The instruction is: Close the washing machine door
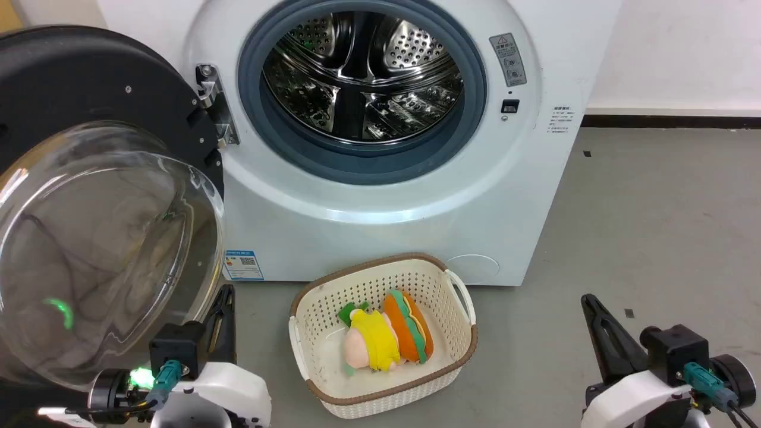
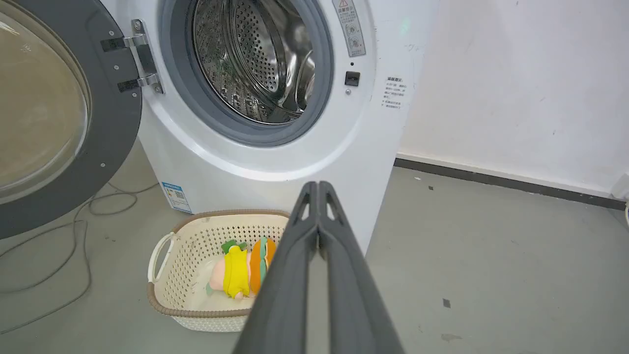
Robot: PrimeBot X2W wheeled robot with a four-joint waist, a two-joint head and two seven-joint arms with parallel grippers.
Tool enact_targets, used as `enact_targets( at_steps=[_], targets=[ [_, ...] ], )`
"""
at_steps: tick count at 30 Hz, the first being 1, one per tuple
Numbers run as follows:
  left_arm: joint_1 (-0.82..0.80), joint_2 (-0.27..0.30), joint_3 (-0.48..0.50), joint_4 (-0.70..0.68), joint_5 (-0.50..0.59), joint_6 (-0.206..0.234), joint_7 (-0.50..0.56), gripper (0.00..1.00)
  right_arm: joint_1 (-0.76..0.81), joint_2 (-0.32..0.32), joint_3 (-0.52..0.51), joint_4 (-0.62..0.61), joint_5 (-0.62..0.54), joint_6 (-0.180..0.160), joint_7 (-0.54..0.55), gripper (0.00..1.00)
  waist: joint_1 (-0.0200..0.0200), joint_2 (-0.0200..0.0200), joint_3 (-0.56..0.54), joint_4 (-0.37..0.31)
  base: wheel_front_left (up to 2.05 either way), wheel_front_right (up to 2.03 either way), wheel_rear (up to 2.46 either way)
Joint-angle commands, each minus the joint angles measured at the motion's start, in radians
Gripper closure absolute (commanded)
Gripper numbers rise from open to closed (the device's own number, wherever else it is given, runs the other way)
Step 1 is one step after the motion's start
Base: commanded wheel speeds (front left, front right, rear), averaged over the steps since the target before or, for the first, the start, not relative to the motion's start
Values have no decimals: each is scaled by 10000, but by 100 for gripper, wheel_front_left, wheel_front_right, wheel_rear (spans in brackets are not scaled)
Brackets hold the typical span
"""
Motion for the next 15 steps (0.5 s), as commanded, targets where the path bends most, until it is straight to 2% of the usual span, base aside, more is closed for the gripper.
enact_targets(
  at_steps=[1, 15],
  targets=[
    [140, -7, 11, -41, 87, -43, 3, 100, -115, 40, -1, -41, -78, 6, 3, 100, 0, 0, 0, 0, 0, 0, 0],
    [140, -7, 11, -41, 87, -43, 3, 100, -115, 40, -1, -41, -78, 6, 3, 100, 0, 0, 0, 0, 0, 0, 0]
  ],
)
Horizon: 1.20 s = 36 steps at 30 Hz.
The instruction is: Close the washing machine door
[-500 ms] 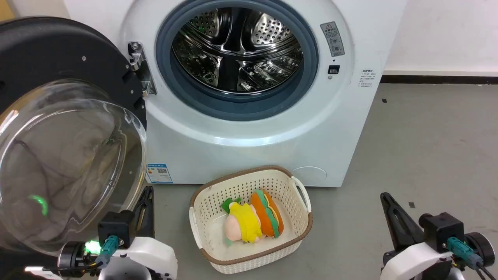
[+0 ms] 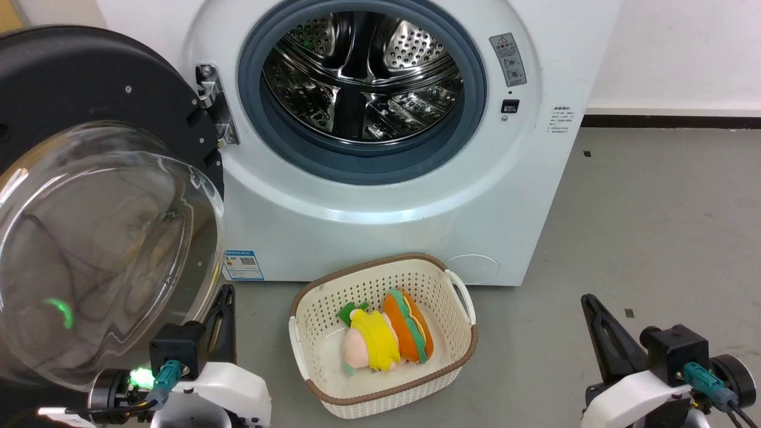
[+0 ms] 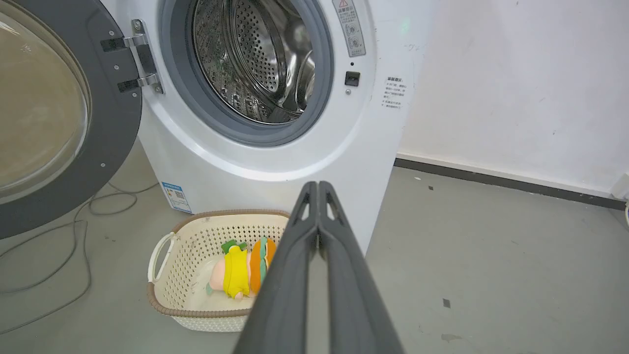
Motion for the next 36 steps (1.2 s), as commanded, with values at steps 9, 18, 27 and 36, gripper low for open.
enact_targets(
  at_steps=[9, 18, 27, 36],
  targets=[
    [-2, 0, -10, 6, -12, 12, -1, 0, 3, -2, -4, 8, 6, 0, -3, 0, 0, 0, 0, 0, 0, 0, 0],
    [-16, -1, -99, 47, -94, 211, -189, 0, 15, 1, -180, 9, 236, 0, -190, 0, 0, 0, 27, 0, 0, 0, 0],
    [-45, -1, -188, 47, -154, 416, -376, 0, 30, 4, -366, -17, 488, 1, -378, 0, 0, 0, 71, 50, 0, 0, 0],
    [-162, -2, -285, -92, -172, 623, -565, 0, 13, 7, -551, -32, 704, 1, -566, 0, 0, 0, 166, 295, 0, 0, 0]
  ],
)
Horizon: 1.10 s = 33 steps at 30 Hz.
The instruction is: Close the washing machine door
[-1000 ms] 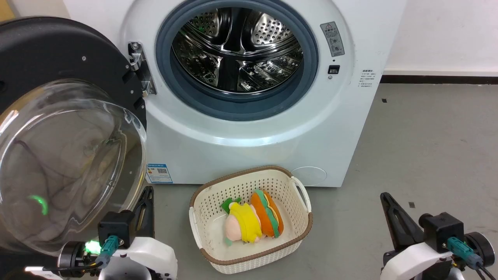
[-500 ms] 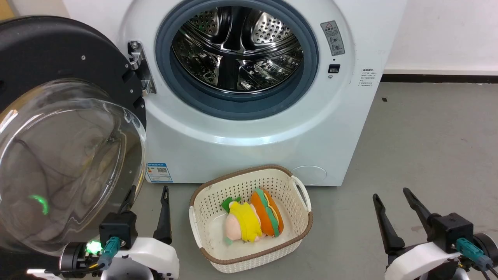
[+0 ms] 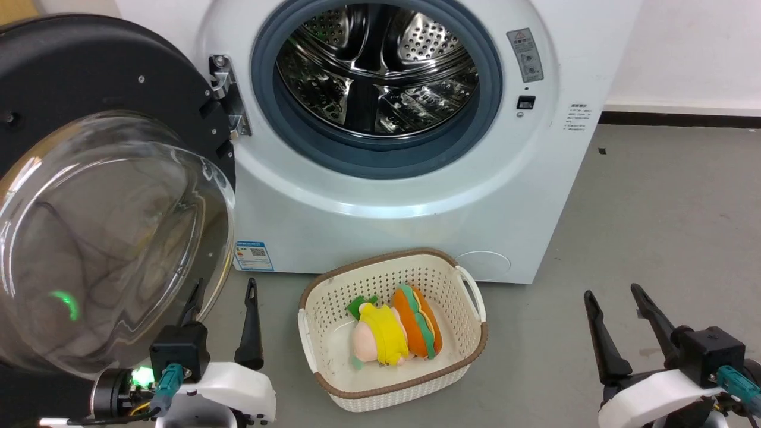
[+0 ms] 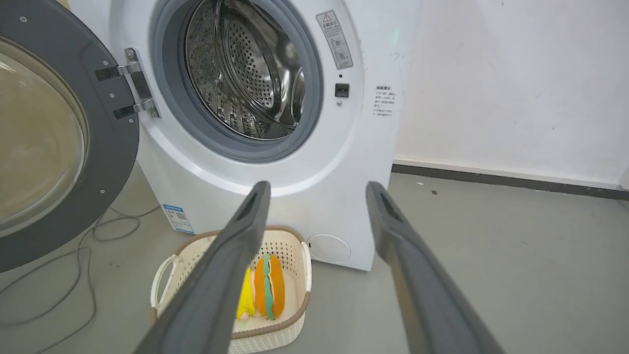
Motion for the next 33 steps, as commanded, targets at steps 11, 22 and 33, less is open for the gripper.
enact_targets(
  at_steps=[11, 22, 33],
  targets=[
    [-387, -2, -126, -605, 19, 314, -330, 100, -28, 13, -308, -71, 264, 2, -324, 0, 0, 0, 195, 685, 0, 0, 0],
    [-713, -3, 195, -1713, -291, 483, -560, 100, -62, 16, -569, -64, 411, 2, -554, 0, 0, 0, 327, 1508, 0, 0, 0],
    [-1550, -3, 1624, -2306, -1301, -32, -790, 100, -76, 20, -836, -88, 546, 3, -783, 0, 0, 0, 552, 2362, 0, 0, 0]
  ],
)
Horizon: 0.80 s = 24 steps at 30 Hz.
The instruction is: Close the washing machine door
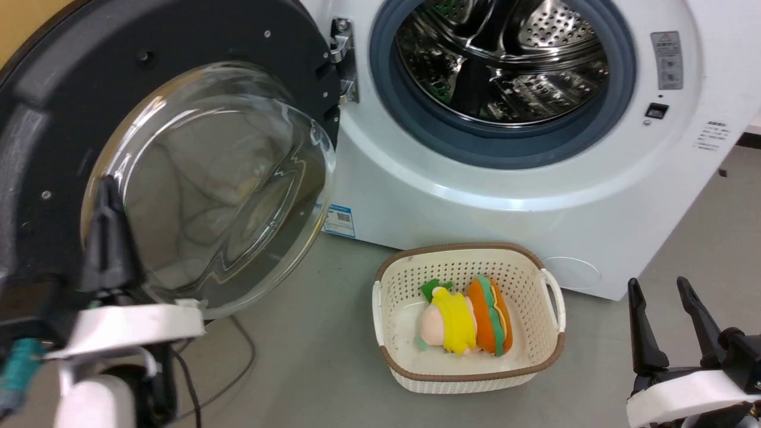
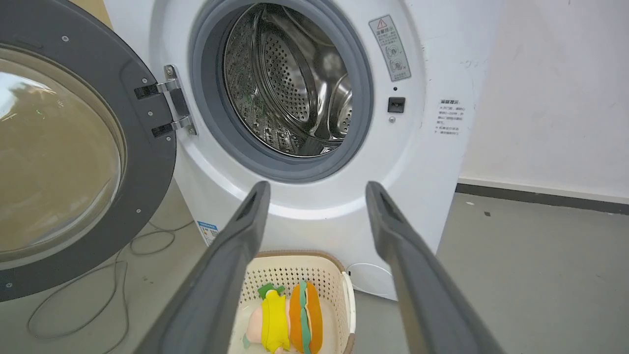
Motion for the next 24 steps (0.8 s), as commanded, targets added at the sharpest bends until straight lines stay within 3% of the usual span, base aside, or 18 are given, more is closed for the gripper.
enact_targets(
  at_steps=[1, 12, 17, 24],
  targets=[
    [-396, 6, 475, -114, -389, -162, -118, 100, -88, 20, -68, -44, 134, 3, -116, 0, 0, -1, 113, 182, 0, 0, 0],
    [-1653, 211, 2504, 331, -1007, -1246, -328, 100, -234, 24, -230, 10, 170, 3, -325, 0, 0, -1, 444, 672, 0, 0, 0],
    [-2270, 695, 2966, 1100, -1384, -1395, -432, 100, -283, 25, -334, 78, 226, 4, -428, 0, 0, -1, 582, 909, 0, 0, 0],
    [-3174, 1879, 3299, 2962, -2190, -1492, -239, 100, -362, 28, -510, 143, 287, 4, -575, 0, 0, -1, 803, 1236, 0, 0, 0]
  ],
)
